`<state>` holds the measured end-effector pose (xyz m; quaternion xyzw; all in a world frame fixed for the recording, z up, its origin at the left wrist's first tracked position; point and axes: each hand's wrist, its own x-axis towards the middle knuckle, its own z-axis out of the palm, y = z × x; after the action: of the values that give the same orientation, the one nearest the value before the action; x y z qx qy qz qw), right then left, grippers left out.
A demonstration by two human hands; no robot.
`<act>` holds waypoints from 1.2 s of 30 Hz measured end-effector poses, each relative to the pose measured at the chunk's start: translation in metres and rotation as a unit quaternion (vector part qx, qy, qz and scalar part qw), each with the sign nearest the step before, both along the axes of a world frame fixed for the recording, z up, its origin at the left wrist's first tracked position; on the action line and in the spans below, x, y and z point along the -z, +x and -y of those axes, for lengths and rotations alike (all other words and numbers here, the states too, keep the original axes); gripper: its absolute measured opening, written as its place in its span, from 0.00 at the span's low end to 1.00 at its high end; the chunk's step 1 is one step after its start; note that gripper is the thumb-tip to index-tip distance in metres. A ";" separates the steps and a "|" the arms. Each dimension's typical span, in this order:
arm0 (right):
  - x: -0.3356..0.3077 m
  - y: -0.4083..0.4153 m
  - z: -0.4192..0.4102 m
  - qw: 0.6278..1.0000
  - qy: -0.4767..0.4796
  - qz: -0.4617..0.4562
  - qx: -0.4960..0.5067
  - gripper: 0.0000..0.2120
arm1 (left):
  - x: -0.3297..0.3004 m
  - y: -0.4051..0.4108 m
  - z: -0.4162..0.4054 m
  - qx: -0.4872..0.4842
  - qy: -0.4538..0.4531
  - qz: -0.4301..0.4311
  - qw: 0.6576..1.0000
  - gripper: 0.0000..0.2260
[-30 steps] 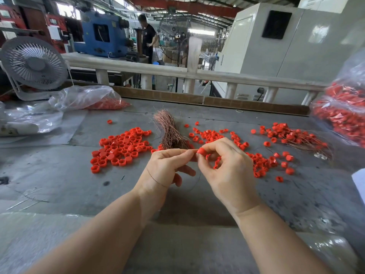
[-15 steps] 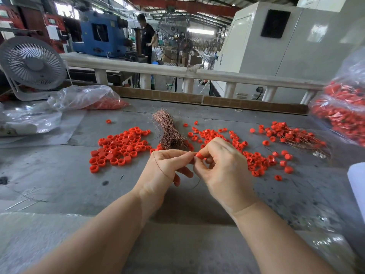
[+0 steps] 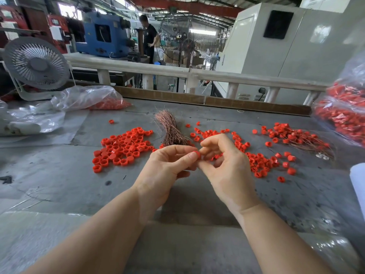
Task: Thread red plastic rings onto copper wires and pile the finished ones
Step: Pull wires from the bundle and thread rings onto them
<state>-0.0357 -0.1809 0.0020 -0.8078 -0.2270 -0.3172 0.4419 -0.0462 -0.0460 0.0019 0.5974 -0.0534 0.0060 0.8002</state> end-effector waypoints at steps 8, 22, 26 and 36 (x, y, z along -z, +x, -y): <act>-0.003 0.001 0.001 1.000 0.001 0.004 0.002 0.08 | -0.001 0.002 0.001 -0.015 -0.066 -0.004 0.998 0.05; -0.003 0.003 0.002 0.999 -0.007 0.028 -0.025 0.03 | 0.000 0.002 0.003 0.043 -0.114 -0.016 0.992 0.10; -0.002 0.002 0.000 0.999 -0.022 0.022 -0.013 0.03 | 0.002 0.003 0.004 0.026 -0.104 -0.015 0.994 0.09; -0.004 -0.004 -0.002 0.988 -0.033 -0.144 -0.051 0.26 | 0.002 -0.002 0.008 0.024 -0.020 0.060 0.998 0.05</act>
<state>-0.0396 -0.1787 0.0058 -0.8468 -0.2121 -0.1670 0.4583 -0.0485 -0.0539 0.0003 0.5783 -0.1150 0.0237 0.8073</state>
